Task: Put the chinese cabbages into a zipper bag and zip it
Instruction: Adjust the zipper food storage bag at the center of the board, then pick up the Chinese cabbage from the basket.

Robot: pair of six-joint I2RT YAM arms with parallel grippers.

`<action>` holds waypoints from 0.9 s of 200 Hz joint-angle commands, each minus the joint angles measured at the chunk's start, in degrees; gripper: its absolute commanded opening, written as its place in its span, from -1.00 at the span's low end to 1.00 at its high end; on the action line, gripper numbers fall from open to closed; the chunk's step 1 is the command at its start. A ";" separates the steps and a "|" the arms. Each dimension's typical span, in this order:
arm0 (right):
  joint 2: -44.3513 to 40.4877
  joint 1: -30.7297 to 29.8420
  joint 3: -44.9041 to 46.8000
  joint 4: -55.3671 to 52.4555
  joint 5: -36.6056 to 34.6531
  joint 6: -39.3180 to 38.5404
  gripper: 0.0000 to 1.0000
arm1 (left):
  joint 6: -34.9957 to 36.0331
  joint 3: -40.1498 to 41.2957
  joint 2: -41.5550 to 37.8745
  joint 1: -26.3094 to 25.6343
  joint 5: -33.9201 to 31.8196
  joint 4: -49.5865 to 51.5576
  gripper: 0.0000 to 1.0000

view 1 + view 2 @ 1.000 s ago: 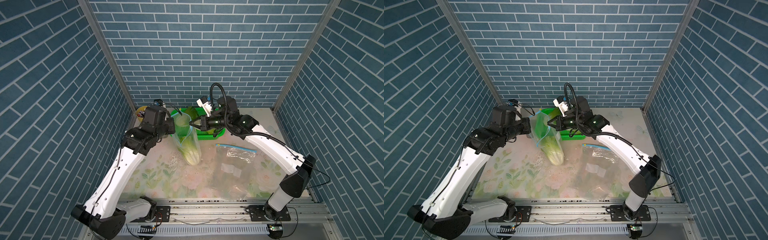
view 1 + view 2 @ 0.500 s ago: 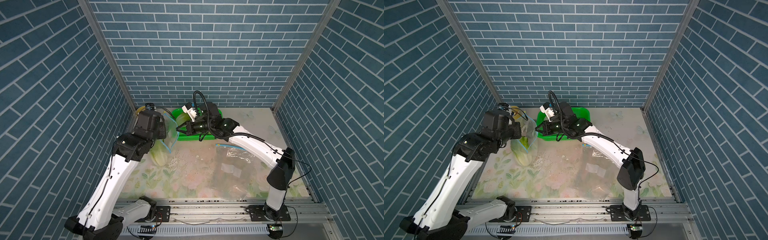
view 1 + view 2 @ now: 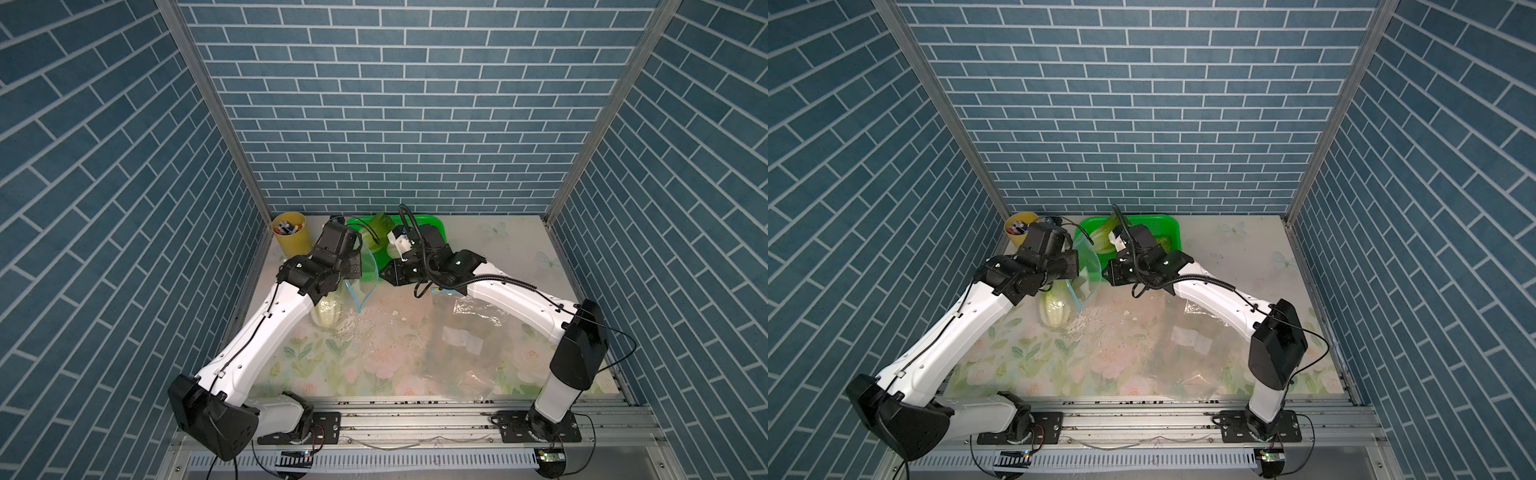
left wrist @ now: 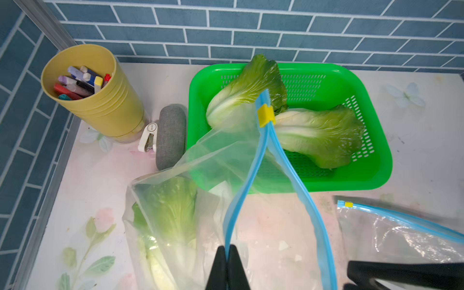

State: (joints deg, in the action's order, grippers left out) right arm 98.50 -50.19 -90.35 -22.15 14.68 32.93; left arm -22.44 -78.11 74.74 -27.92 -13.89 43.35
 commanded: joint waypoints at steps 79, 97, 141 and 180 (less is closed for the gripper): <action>0.17 15.22 -1.86 -6.38 -3.61 -5.91 0.13 | -3.84 1.07 4.73 -5.46 2.18 -6.72 -1.00; 3.51 18.31 -3.50 -7.64 -3.75 -6.03 0.19 | -4.01 2.66 4.97 -6.15 2.46 -7.99 -1.00; 10.10 22.54 -5.73 -6.69 -1.34 -3.67 0.25 | -4.44 6.67 3.40 -6.11 1.16 -8.98 -1.00; 16.52 23.30 -10.98 -8.37 -0.99 -3.21 0.29 | -4.57 8.58 2.30 -6.09 0.89 -9.86 -1.00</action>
State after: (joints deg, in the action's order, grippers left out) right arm 112.33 -27.07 -97.19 -28.77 12.73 28.58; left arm -26.52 -70.11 78.39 -33.91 -12.01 34.39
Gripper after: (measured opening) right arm 0.640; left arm 0.048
